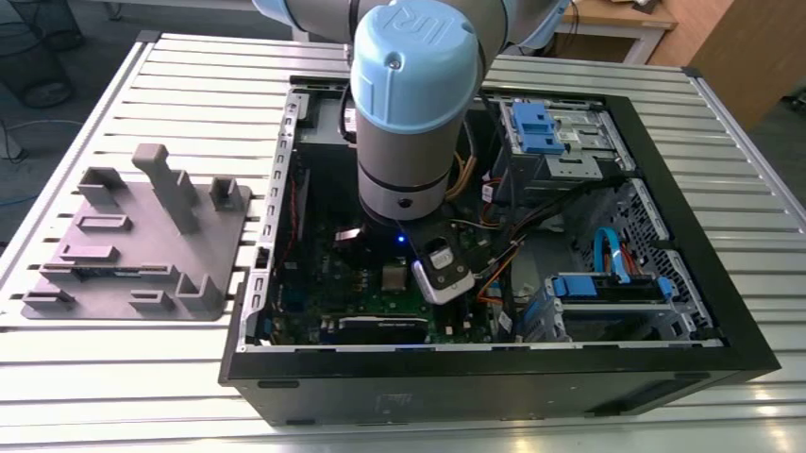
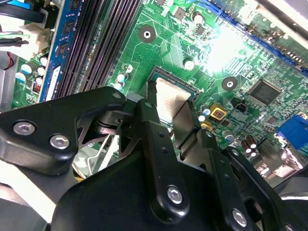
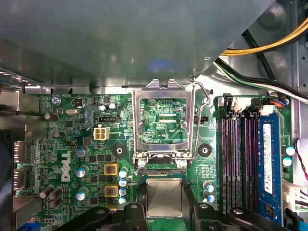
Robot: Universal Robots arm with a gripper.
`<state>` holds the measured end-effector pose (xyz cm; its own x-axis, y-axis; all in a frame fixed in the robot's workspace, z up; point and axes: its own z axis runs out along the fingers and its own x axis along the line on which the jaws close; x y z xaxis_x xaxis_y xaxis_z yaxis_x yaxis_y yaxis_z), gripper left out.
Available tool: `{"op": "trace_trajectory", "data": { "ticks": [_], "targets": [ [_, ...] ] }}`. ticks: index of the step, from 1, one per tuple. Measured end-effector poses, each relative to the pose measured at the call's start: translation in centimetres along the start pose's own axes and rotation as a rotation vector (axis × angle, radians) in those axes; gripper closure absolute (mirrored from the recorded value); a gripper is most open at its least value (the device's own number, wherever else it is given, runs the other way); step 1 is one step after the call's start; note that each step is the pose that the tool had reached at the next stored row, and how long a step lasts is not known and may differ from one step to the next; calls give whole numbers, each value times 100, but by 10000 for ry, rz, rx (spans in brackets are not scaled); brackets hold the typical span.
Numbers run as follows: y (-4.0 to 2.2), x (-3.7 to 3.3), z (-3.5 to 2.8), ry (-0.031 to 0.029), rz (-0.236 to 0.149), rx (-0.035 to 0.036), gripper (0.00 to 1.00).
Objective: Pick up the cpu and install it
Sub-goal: 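Place the cpu into insertion slot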
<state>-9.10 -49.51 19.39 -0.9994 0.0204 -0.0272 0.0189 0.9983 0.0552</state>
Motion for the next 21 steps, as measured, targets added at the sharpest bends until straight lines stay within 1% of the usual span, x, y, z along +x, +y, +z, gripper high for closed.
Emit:
{"op": "trace_trajectory", "data": {
  "ticks": [8,12,13,14,21],
  "targets": [
    [-1,10,2,-3,0,0,62],
    [-1,11,9,-2,2,-30,62],
    [-2,10,8,-1,2,-76,62],
    [-1,10,8,0,2,-105,62],
    [-2,11,17,1,3,-107,62]
  ]
}}
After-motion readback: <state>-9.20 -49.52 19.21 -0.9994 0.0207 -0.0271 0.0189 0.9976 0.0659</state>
